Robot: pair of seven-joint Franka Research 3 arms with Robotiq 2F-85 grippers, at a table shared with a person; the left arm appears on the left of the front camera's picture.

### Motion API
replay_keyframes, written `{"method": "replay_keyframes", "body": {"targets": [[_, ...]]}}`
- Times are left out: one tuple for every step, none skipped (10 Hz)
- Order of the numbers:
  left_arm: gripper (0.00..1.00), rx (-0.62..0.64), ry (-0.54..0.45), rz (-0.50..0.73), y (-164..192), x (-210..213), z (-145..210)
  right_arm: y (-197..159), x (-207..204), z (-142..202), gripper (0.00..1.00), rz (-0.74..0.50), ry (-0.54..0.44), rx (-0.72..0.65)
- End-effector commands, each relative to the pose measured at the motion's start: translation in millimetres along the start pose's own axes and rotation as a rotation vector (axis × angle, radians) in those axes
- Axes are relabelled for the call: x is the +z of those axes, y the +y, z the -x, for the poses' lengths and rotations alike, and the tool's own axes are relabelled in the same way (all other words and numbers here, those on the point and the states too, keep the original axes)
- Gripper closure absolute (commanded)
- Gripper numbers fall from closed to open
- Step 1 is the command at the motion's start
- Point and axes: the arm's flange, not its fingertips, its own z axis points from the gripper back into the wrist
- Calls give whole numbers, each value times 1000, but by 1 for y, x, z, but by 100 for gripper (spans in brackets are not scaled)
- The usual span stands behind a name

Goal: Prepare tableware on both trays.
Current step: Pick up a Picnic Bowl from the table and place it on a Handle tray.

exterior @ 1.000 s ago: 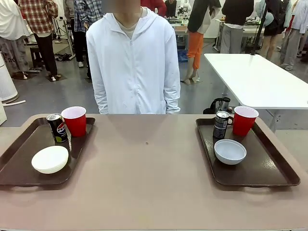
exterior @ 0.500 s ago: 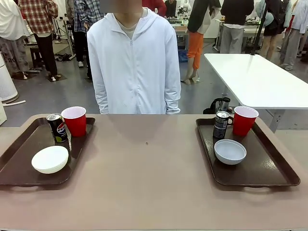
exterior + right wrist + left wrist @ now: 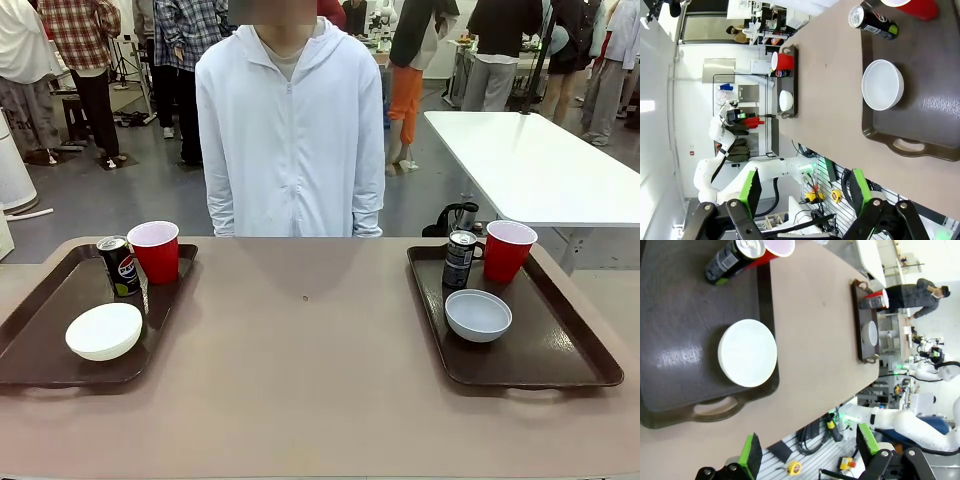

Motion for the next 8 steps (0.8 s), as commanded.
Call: {"method": "replay_keyframes", "body": {"targets": [[0,-6,-10,20,0,0,1,0,1,2,7,-1,9,23],[0,-6,-10,20,0,0,1,0,1,2,7,-1,9,23],[0,-6,-10,20,0,0,1,0,1,2,7,-1,9,23],[0,-6,-10,20,0,0,1,0,1,2,7,-1,9,23],[0,-6,-10,20,0,0,1,0,1,2,7,-1,9,23],[0,-6,-10,20,0,0,1,0,1,2,7,-1,9,23],[0,-6,-10,20,0,0,1,0,1,2,7,-1,9,23],[0,-6,-10,20,0,0,1,0,1,2,7,-1,9,23]]}}
